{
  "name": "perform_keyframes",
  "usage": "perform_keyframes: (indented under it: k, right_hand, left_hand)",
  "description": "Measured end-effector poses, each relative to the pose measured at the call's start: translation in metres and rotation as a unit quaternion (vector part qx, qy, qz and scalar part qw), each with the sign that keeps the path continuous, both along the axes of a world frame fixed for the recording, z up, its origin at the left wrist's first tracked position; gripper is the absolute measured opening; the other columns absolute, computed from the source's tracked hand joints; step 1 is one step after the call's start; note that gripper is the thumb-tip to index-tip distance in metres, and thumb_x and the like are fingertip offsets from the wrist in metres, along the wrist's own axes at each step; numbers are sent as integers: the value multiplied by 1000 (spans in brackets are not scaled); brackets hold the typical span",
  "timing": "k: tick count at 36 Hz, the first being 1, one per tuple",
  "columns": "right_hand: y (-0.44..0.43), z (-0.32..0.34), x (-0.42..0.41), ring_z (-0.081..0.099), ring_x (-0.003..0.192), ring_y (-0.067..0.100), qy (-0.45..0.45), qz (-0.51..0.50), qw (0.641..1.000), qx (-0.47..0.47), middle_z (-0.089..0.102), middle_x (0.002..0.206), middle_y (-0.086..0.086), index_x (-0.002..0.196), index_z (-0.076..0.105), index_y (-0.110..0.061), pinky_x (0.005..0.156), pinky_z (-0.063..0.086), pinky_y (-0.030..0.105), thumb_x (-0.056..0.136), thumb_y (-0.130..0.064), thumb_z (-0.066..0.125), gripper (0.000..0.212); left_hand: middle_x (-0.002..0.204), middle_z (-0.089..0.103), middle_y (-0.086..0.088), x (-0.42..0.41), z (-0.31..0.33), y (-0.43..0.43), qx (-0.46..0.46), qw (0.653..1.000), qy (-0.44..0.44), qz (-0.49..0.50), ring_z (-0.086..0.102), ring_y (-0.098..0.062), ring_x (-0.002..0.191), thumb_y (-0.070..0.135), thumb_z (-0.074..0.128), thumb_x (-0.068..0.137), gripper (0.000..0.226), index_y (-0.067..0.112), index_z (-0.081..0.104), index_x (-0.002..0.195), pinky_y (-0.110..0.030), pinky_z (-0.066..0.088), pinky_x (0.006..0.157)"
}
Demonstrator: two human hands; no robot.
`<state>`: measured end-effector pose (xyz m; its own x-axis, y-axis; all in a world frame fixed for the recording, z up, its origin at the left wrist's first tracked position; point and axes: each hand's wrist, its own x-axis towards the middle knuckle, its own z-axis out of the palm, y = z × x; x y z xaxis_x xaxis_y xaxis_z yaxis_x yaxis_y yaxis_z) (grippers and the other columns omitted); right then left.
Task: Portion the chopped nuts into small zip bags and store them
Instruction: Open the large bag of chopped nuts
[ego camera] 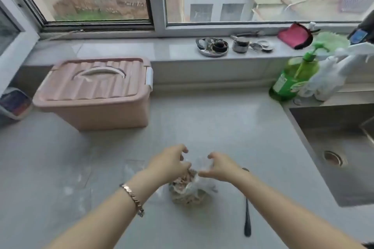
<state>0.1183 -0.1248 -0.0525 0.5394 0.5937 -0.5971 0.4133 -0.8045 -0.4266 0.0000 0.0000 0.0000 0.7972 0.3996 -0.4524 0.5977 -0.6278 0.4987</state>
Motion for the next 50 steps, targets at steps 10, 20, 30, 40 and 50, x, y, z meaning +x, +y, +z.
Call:
perform_keyframes:
  k: [10, 20, 30, 40, 50]
  right_hand:
    - [15, 40, 4, 62, 70, -3, 86, -79, 944, 308, 65, 72, -13, 78, 69, -19, 70, 46, 8, 80, -3, 68, 17]
    - [12, 70, 23, 61, 79, -6, -71, 41, 891, 446, 63, 79, -21, 83, 71, -18, 75, 44, 9, 80, -3, 60, 18]
    - [5, 48, 17, 58, 70, 5, -35, -99, 905, 412, 62, 71, -15, 66, 57, -31, 72, 49, 27, 80, 15, 47, 49]
    - [5, 75, 9, 44, 56, 5, 142, -64, 913, 376, 51, 61, -4, 57, 62, -28, 57, 35, 14, 66, -13, 36, 32]
    - [-1, 77, 6, 40, 51, 8, -55, 195, 953, 226, 36, 55, -7, 42, 38, -24, 54, 30, 25, 90, -34, 54, 52]
  left_hand:
    - [132, 41, -2, 3, -19, -4, -237, 950, -61, 192, 49, -20, 116, 35, 71, 76, 93, 24, 12, 146, -26, 43, 87]
    - [48, 48, 15, 2, 8, 12, -249, 908, -269, 204, 42, 0, 46, 8, 73, 76, 23, 11, 55, 61, -16, 35, 49]
    - [129, 41, 27, -25, -9, 5, -137, 943, -284, 102, 39, 13, 117, 32, 66, 64, 13, 30, 54, 60, -3, 30, 91]
    - [82, 64, 22, -24, 7, 5, -269, 931, -245, 32, 58, 1, 74, 23, 71, 71, 29, 42, 60, 89, -11, 42, 72]
    - [80, 55, 16, -27, 23, 27, -246, 958, -146, -31, 52, -1, 79, 13, 52, 72, 30, 36, 68, 82, -11, 37, 75]
